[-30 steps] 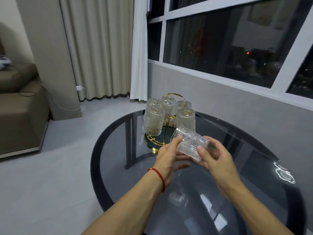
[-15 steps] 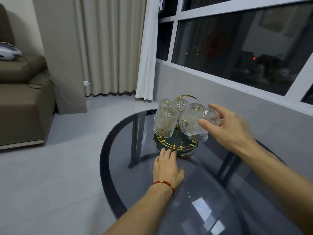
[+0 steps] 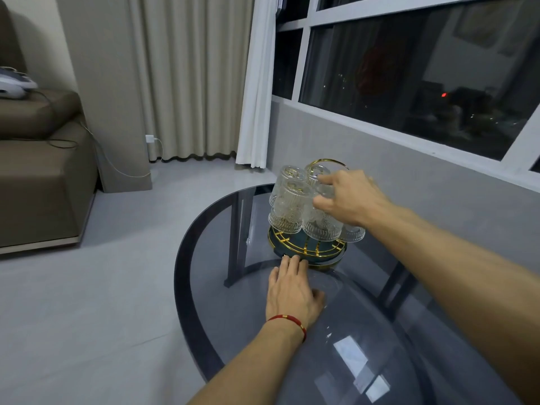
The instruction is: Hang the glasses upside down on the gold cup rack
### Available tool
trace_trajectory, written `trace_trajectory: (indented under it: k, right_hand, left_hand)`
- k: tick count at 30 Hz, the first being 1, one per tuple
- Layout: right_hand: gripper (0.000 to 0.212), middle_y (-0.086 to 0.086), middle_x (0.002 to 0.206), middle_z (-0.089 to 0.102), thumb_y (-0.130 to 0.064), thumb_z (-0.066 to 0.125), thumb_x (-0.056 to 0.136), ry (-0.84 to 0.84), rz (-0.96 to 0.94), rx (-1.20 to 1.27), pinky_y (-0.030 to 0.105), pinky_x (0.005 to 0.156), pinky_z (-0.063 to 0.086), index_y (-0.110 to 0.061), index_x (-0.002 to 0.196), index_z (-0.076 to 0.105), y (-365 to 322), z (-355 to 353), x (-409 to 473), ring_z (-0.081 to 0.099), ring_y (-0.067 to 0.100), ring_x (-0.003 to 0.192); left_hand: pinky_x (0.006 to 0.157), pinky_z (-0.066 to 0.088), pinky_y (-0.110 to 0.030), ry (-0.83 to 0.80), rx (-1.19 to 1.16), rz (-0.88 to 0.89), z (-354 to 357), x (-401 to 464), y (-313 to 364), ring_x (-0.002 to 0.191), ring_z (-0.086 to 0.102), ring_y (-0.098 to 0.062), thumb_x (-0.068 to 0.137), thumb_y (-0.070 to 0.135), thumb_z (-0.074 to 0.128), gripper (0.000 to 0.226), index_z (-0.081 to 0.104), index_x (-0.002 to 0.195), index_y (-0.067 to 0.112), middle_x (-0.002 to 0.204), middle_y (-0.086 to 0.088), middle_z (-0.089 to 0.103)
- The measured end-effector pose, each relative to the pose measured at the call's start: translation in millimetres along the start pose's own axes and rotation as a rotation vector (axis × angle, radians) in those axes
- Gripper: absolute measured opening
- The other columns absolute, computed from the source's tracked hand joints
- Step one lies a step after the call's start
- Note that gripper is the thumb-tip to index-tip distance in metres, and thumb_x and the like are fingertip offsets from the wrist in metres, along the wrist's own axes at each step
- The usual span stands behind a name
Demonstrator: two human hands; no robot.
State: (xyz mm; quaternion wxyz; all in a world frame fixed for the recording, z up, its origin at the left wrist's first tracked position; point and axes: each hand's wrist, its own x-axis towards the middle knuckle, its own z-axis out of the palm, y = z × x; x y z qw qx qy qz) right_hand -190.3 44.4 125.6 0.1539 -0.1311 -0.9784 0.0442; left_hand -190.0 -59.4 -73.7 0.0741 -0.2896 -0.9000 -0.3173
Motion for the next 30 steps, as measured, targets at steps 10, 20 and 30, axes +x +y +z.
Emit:
trace_trajectory:
  k: [10,20,30]
  right_hand:
    - [0.043,0.015,0.117,0.075,-0.038,0.037,0.107,-0.033,-0.085,-0.22,0.052,0.101,0.049,-0.021,0.137,0.061,7,37,-1,0.057,0.04,0.122]
    - [0.054,0.011,0.155,0.048,-0.035,0.042,0.109,0.002,-0.087,-0.167,0.049,0.109,0.044,-0.009,0.156,0.033,23,44,-23,0.041,0.031,0.14]
    - [0.07,0.013,0.175,0.015,-0.02,0.05,0.103,0.141,-0.113,0.06,0.026,0.124,0.003,-0.006,0.165,0.02,60,46,-83,0.01,0.026,0.163]
  left_hand:
    - [0.117,0.028,-0.042,-0.003,-0.002,0.017,0,1,-3,0.135,0.04,-0.025,0.08,0.035,0.062,0.058,0.054,0.133,0.012,0.138,-0.003,0.051]
    - [0.116,0.031,-0.04,-0.029,-0.057,-0.001,-1,2,-5,0.135,0.044,-0.024,0.081,0.03,0.067,0.061,0.049,0.137,0.016,0.142,-0.001,0.052]
    - [0.113,0.039,-0.039,-0.043,-0.187,-0.102,-9,-5,-1,0.139,0.045,-0.025,0.087,0.018,0.066,0.07,0.038,0.151,0.016,0.155,-0.003,0.043]
